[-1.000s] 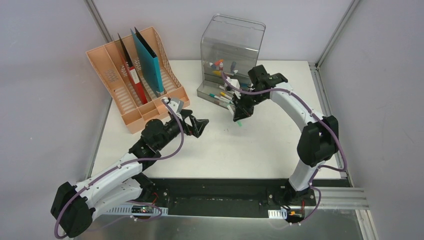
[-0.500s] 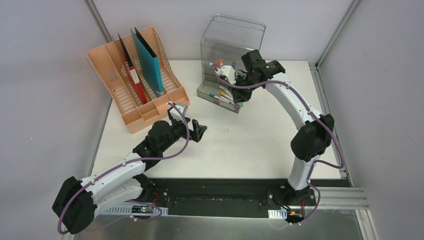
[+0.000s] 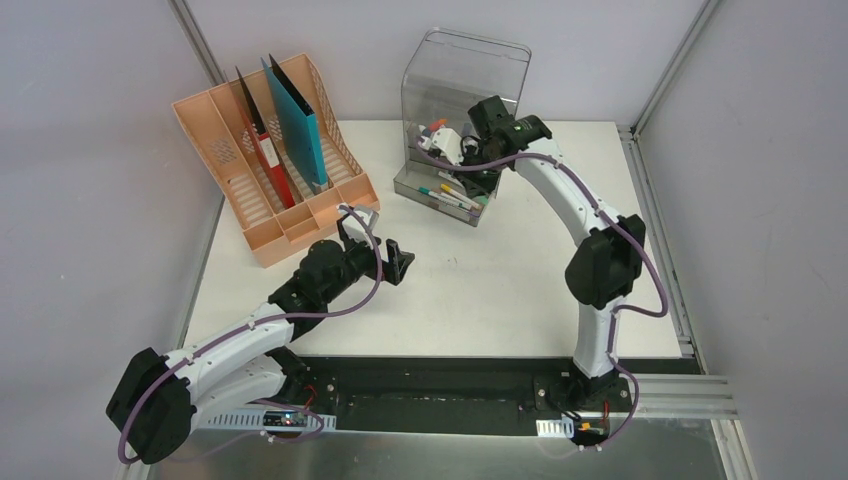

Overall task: Organize the desk
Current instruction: Place the stationery in the drawer.

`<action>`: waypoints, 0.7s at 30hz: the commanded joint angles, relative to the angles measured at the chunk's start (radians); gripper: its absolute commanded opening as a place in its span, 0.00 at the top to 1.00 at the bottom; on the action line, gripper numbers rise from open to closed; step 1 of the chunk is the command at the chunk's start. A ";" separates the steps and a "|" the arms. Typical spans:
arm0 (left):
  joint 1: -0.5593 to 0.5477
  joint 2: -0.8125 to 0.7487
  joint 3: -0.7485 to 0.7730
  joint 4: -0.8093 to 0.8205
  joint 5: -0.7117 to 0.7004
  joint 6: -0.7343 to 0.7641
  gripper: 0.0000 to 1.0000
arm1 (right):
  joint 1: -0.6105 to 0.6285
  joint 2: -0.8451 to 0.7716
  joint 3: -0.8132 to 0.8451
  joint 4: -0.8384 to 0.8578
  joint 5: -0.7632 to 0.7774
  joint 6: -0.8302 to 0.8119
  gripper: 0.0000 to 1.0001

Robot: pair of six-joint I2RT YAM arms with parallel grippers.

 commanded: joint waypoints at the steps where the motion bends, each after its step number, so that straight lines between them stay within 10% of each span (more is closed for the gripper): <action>1: 0.003 -0.013 0.013 0.021 -0.023 0.019 0.01 | 0.009 0.029 0.080 0.002 0.063 0.002 1.00; 21: 0.004 -0.027 -0.012 0.006 -0.054 0.011 0.01 | 0.043 0.163 0.131 0.084 0.212 -0.031 1.00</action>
